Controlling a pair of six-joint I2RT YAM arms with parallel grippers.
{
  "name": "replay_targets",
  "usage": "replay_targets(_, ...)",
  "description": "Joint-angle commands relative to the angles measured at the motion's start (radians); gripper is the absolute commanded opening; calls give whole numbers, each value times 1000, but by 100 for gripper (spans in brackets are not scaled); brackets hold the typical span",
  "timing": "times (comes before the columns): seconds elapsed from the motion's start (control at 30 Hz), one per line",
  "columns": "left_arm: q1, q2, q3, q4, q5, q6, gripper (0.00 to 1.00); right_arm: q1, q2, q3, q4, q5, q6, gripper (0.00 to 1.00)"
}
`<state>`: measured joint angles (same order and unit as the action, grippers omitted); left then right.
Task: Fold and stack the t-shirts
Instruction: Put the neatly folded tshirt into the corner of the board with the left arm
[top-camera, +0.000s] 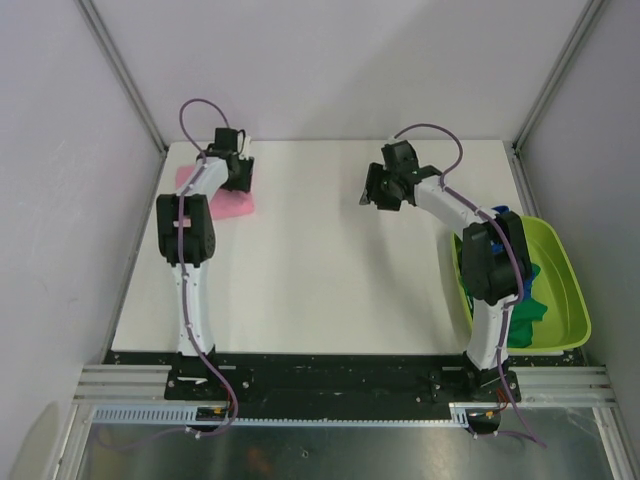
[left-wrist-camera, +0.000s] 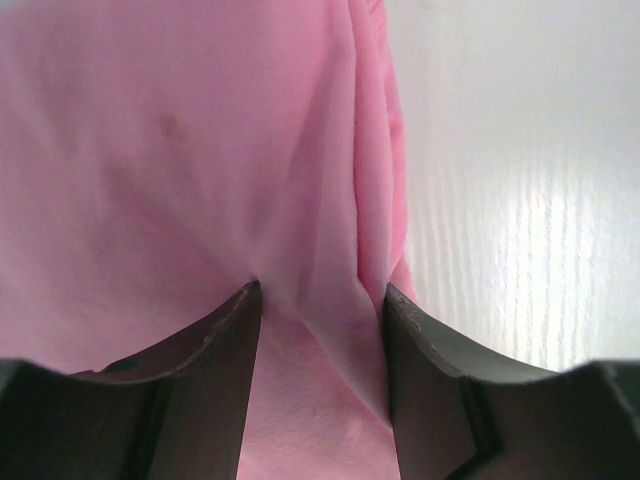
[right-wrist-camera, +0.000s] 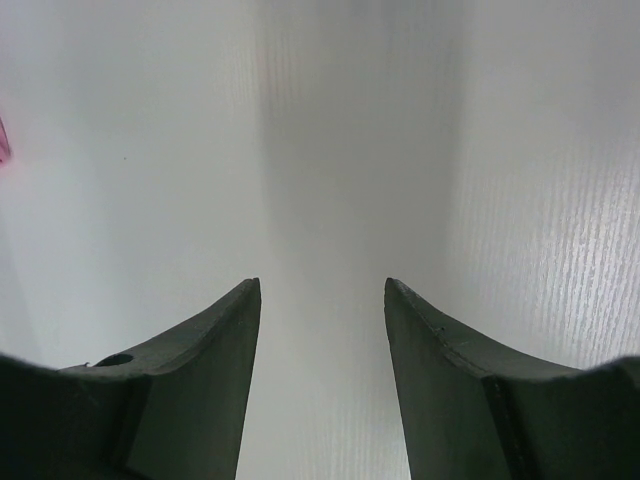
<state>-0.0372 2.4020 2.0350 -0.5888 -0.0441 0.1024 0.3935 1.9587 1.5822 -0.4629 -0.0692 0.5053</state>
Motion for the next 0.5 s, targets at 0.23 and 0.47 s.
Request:
replay_targets(0.23, -80, -167, -156, -19, -82, 57, 56, 17, -18, -22, 3, -7, 12, 57)
replay_targets(0.47, -104, -212, -161, -20, -44, 37, 56, 16, -39, -29, 3, 13, 7, 57)
